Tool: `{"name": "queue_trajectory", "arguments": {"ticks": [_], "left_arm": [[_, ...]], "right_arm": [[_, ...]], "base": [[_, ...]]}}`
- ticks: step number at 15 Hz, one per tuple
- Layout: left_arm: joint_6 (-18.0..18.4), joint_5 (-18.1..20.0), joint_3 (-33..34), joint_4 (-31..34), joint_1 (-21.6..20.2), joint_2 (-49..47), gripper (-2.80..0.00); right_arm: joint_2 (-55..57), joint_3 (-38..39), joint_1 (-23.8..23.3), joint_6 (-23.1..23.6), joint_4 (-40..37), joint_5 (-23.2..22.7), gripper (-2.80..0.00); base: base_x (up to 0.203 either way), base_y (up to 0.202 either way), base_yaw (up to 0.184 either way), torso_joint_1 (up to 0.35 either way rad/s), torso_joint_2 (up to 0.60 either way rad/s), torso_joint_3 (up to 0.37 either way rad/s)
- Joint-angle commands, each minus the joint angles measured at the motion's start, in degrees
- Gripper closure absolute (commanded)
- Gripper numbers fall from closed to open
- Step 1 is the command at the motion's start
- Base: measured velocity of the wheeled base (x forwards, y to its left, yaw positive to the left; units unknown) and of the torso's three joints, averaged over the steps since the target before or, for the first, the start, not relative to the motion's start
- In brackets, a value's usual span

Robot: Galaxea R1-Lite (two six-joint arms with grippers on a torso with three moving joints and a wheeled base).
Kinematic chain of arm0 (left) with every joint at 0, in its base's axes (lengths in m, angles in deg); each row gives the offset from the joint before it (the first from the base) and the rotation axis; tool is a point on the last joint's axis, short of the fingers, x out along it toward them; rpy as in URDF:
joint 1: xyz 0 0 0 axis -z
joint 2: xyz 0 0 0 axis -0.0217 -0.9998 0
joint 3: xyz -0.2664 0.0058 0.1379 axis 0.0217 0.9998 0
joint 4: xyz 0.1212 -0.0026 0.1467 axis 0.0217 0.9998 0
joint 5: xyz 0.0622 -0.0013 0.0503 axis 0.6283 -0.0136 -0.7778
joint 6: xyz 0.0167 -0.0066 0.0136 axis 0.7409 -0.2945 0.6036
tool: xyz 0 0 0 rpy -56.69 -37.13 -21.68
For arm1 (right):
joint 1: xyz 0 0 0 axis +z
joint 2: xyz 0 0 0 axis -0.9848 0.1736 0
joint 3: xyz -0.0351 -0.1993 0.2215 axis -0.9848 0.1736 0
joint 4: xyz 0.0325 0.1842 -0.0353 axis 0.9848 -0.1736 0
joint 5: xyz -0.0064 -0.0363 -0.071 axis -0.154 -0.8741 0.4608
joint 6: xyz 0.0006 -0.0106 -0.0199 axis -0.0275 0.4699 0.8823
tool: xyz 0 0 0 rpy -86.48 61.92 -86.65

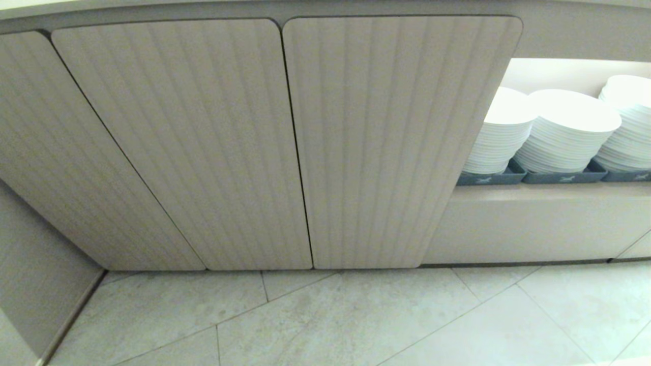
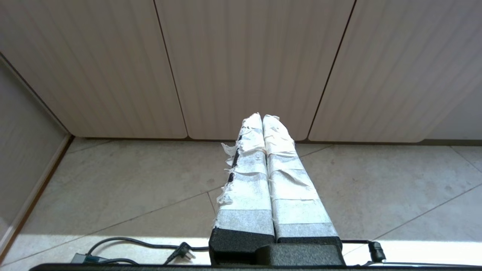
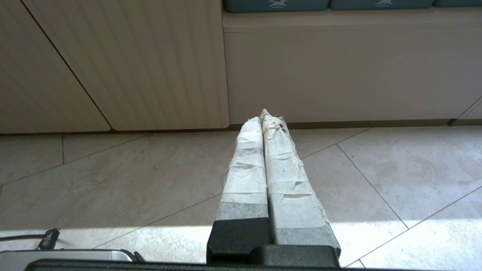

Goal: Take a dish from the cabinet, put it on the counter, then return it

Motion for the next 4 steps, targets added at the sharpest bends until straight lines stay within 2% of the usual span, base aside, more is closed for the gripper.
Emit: {"name": "queue_trajectory", "arguments": {"ticks": [1, 4], "left_arm": [[-0.03, -0.02, -0.01, -0.05, 0.01, 0.02, 0.00], [-0.03, -0.02, -0.01, -0.05, 0.01, 0.02, 0.00]], "right_arm": [[0.07, -0.29, -0.01, 0.05, -0.87, -0.05, 0.00], [0.07, 0.00, -0.01, -1.40, 0.11, -0.14, 0.00]], "base": [[0.000, 0.000, 0.000, 0.000, 0.00, 0.000], [0.000, 0.000, 0.000, 0.000, 0.00, 0.000]]}}
